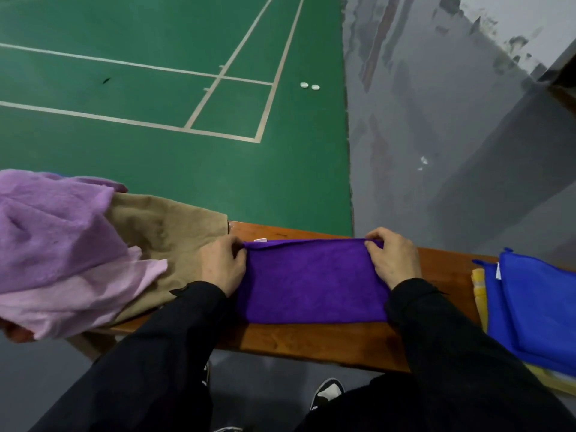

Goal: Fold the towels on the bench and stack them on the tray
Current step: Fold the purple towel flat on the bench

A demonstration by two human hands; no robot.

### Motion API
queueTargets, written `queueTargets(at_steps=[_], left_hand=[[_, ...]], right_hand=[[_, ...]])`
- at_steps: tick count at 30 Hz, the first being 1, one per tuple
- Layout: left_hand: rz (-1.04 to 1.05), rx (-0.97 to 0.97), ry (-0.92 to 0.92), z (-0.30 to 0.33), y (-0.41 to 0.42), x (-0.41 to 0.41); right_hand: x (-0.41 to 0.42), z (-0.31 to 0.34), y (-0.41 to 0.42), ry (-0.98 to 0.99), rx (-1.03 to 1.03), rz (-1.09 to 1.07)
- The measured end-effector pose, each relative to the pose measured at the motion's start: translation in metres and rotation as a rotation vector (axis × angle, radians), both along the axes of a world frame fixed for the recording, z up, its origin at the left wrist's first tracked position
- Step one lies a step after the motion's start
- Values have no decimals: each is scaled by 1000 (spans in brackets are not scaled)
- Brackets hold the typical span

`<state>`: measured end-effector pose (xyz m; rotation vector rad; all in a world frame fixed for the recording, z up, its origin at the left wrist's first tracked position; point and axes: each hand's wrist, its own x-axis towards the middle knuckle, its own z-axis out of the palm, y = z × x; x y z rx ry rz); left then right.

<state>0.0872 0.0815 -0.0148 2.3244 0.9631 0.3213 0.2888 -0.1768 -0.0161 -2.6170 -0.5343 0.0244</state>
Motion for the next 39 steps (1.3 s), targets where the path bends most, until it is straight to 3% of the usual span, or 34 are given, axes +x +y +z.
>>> queueTargets(at_steps=[4,8,10,13,15,17,20,24,26,30,32,39], left_hand=[[0,14,-29,-3,-1,0],[47,-92,-54,-2,-2,0],[-27,83,-180,-2,-5,-5],[-442,498,-287,-7,-21,-9],[-614,596,-147,-14,-30,-3],[-566,562,46,-24,-34,2],[-499,496,154,-33,-33,4],[-563,498,287,-35,-33,8],[-577,493,297,-34,-32,10],[-575,506,309,-35,-31,9],[-574,509,307,-34,-31,10],[-514,524,315,-31,-37,9]], right_hand=[[0,-8,5,-46,-18,11],[-3,-12,7,-75,-4,5],[-3,-15,7,-88,5,6],[-3,-21,7,-116,26,15],[-3,-27,5,-160,32,12],[-3,-32,3,-208,32,12],[-4,-36,3,-256,-17,17],[-10,-25,4,-411,8,-93],[-21,-17,10,-467,31,-12],[-52,-28,13,-178,-302,404],[-48,-35,11,-88,-410,389],[-50,-30,12,-45,-469,386]])
